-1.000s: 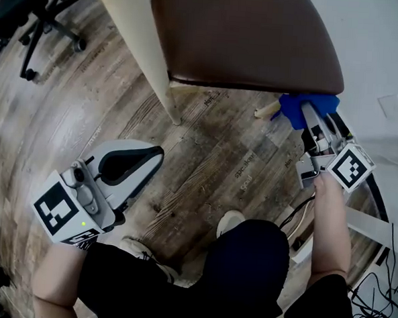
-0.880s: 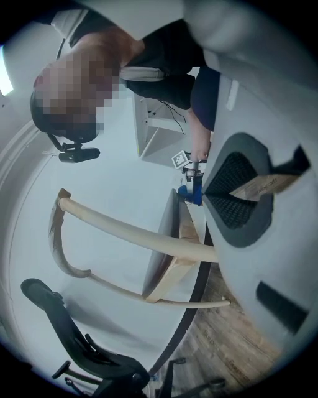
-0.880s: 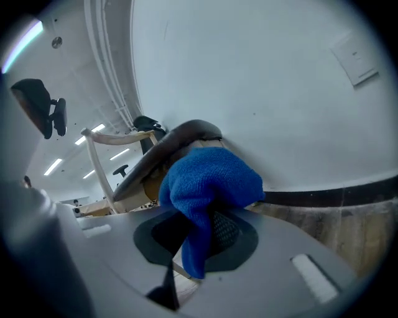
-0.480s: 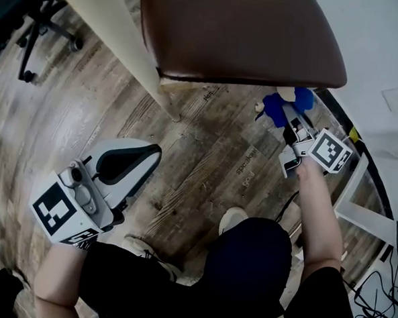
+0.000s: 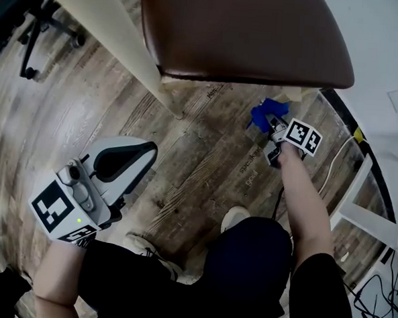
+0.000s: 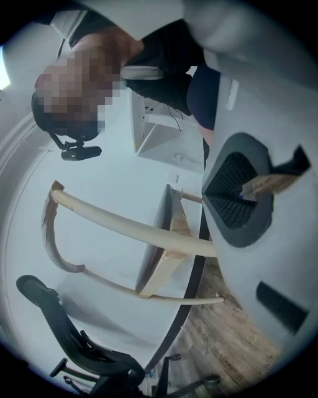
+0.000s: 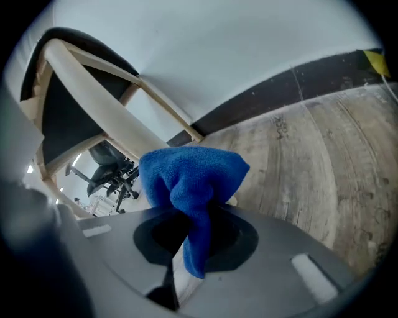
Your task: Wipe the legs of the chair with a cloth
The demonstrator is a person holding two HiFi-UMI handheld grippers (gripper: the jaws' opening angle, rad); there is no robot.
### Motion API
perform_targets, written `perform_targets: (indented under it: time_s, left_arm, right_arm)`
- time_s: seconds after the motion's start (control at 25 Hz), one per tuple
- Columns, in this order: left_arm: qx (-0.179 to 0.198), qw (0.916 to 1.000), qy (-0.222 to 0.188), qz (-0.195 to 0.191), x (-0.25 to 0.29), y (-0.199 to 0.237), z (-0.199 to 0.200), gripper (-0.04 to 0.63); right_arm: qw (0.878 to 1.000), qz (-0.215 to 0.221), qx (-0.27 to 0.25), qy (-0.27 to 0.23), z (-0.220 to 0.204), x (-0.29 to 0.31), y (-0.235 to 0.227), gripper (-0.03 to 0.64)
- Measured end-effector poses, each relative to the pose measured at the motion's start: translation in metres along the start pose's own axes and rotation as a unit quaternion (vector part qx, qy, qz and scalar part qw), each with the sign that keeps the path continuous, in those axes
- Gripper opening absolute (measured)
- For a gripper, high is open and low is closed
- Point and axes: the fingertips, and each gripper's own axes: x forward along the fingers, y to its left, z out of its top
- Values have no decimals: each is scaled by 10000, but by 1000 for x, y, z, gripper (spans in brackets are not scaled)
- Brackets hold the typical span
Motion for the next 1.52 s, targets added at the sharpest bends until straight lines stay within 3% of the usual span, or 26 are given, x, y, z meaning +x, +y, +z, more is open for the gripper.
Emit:
perform_targets:
  time_s: [0.24,0.64,0.88,1.2,1.52]
  left_arm:
    - [-36,9999,95,138,-6,10,-7,-3]
    - [-11,9999,83,109,-5,10,-8,-3]
    - [6,10000,29,80,-8,8,-4,-3]
    - [19,9999,-138,19,-11,5,5,-3]
    - [24,9998,-176,-15,-9,3,6,-3]
  right_arm:
    - [9981,-510,223,276,-20,26,-41,64]
    - [9981,-493,222,287,-21,26,-41,64]
    - [9991,-369,-89,207,-6,5,-23,64]
    - [9888,44,-1406,-492,59,-71,58,64]
    - [9563,184,-2803,-812,112,-139,144,64]
